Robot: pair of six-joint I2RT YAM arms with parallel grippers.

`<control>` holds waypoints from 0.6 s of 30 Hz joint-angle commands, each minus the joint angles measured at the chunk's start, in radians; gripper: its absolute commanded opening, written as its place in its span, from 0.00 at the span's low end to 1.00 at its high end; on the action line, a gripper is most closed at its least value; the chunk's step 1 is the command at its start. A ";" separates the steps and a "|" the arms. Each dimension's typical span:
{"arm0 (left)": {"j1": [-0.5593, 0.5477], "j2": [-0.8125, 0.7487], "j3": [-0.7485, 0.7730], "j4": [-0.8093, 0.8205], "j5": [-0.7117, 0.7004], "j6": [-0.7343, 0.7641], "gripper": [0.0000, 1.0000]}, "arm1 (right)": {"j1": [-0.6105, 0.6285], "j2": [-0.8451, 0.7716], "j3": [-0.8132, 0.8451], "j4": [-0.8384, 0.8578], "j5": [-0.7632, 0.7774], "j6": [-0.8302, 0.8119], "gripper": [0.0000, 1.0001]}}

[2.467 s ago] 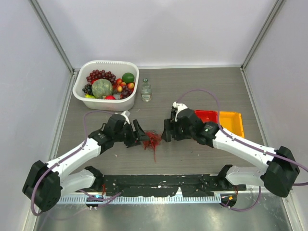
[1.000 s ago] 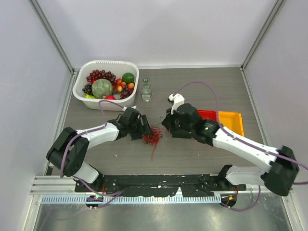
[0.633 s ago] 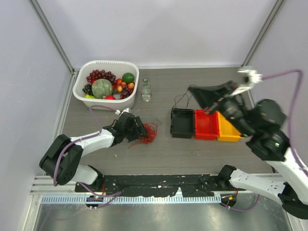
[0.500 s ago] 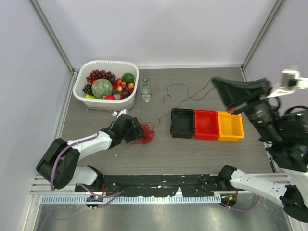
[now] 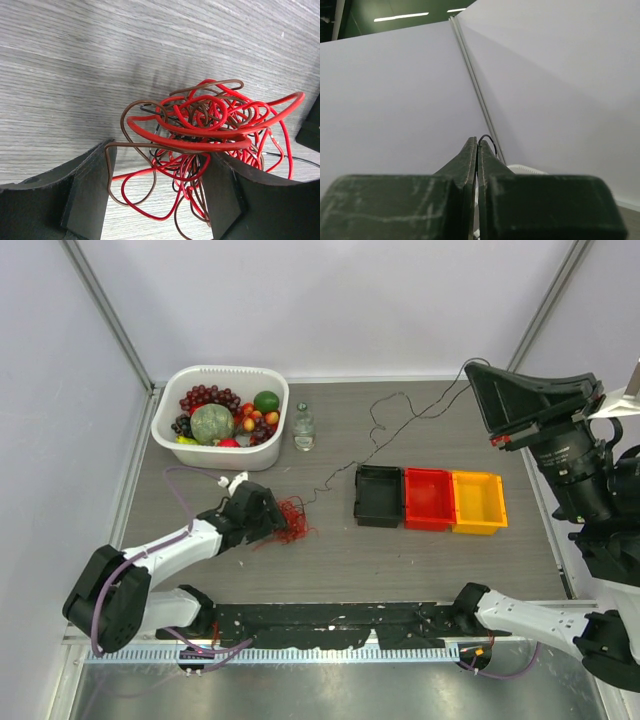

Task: Untangle the cables

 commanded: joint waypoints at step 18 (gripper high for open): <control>0.154 -0.240 -0.050 -0.081 0.127 0.063 0.73 | 0.004 -0.038 -0.117 0.032 0.223 -0.144 0.01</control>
